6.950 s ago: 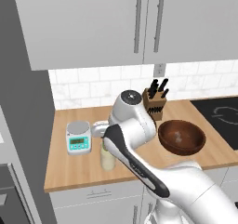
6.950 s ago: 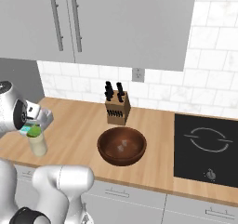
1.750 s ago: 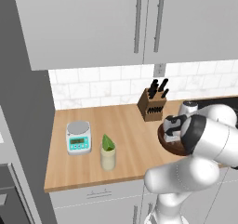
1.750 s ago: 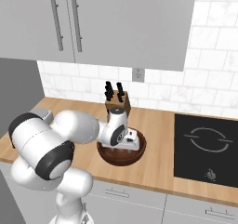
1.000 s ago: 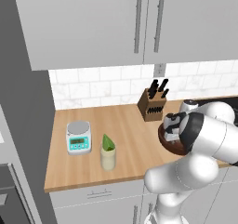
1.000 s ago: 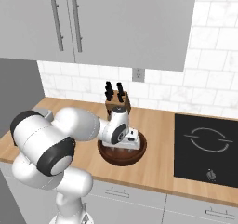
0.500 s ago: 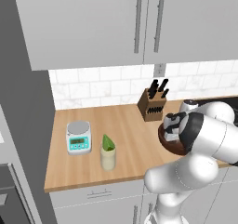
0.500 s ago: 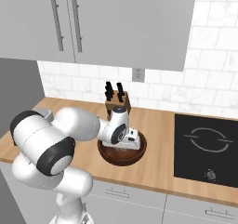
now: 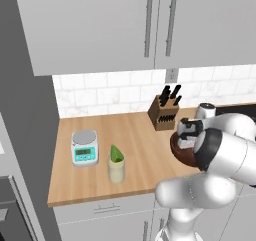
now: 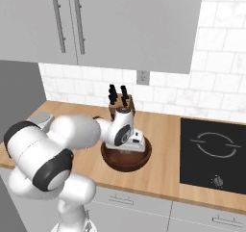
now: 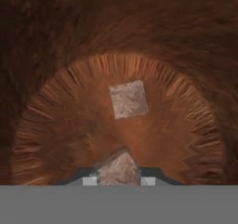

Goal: Grab a lemon wedge from the fridge and one ice cube from the ice bowl, and put them in the glass of lemonade.

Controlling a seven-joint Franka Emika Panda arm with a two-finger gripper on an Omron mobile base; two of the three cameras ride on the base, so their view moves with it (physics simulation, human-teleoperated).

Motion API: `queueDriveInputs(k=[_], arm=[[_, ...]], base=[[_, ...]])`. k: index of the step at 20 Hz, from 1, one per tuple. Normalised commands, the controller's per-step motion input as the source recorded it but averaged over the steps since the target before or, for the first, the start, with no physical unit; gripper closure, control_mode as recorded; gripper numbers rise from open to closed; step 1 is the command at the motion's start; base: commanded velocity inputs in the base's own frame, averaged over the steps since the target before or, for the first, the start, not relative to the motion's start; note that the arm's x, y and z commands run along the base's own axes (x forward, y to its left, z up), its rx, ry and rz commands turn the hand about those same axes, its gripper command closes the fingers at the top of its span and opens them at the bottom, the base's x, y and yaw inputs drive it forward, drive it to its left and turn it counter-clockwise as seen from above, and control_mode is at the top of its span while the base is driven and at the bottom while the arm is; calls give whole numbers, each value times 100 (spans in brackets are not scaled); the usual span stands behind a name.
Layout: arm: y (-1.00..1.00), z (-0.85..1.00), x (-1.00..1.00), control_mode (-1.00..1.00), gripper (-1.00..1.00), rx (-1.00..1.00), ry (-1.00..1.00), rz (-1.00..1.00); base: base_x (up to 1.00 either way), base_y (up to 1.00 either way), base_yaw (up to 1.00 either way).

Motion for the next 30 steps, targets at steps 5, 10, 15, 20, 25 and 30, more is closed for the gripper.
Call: queueDriveInputs(k=[5,10,15,20,25,30], arm=[[2,95,-20,-100,100,0,-15,1],[15,97,-9,-100,100,0,-16,4],[21,60,-12,-100,100,5,-18,1],[24,48,-17,-100,100,5,-18,1],[24,29,-44,-100,100,3,-20,3],[52,25,-66,-100,100,0,-24,9]], base=[[0,0,0],[0,0,0],[0,0,0],[0,0,0],[0,0,0],[0,0,0]])
